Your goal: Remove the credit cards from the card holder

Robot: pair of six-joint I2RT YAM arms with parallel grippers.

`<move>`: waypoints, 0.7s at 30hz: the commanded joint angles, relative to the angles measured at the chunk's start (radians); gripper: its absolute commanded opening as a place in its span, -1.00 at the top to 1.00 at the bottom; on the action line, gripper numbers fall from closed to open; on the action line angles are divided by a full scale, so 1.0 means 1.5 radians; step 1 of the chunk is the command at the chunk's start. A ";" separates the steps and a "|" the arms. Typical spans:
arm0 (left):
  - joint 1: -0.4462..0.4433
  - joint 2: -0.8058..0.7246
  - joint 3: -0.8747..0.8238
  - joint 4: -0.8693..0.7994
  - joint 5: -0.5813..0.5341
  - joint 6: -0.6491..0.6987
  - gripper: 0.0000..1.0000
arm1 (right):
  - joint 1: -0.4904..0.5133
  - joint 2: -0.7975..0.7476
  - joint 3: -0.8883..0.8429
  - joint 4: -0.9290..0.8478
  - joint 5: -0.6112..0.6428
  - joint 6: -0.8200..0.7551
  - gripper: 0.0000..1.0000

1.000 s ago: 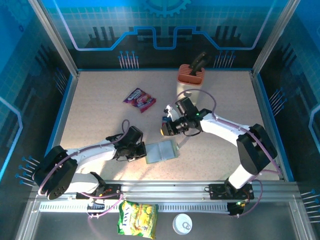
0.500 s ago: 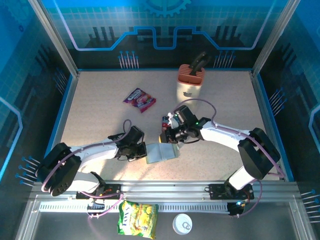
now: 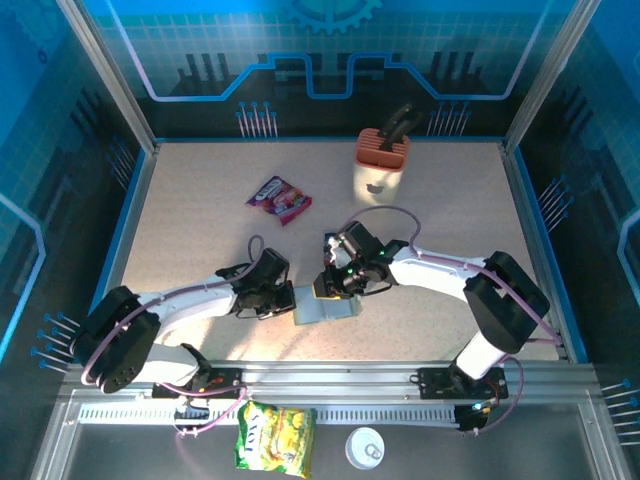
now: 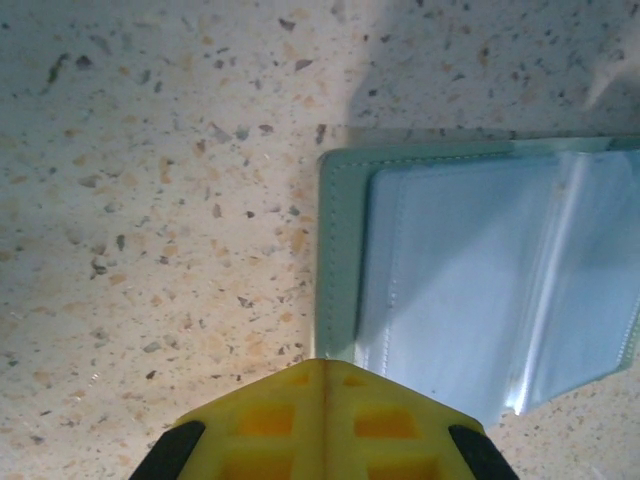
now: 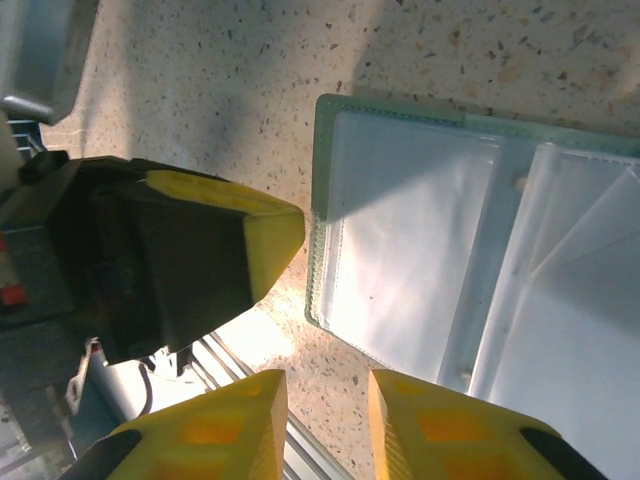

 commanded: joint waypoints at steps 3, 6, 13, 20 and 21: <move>0.003 -0.011 0.011 -0.004 0.009 0.003 1.00 | 0.011 0.019 0.020 -0.015 0.007 0.005 0.41; 0.003 -0.008 -0.003 0.017 0.011 -0.001 1.00 | 0.012 0.029 0.028 -0.023 0.005 0.000 0.39; 0.002 0.013 -0.028 0.065 0.032 -0.015 1.00 | 0.017 0.050 0.033 -0.019 -0.005 0.000 0.33; 0.002 0.023 -0.037 0.044 0.018 -0.012 1.00 | 0.027 0.073 0.043 -0.013 -0.010 0.003 0.32; 0.003 0.024 -0.038 0.044 0.018 -0.011 1.00 | 0.028 0.077 0.044 -0.012 -0.011 0.003 0.32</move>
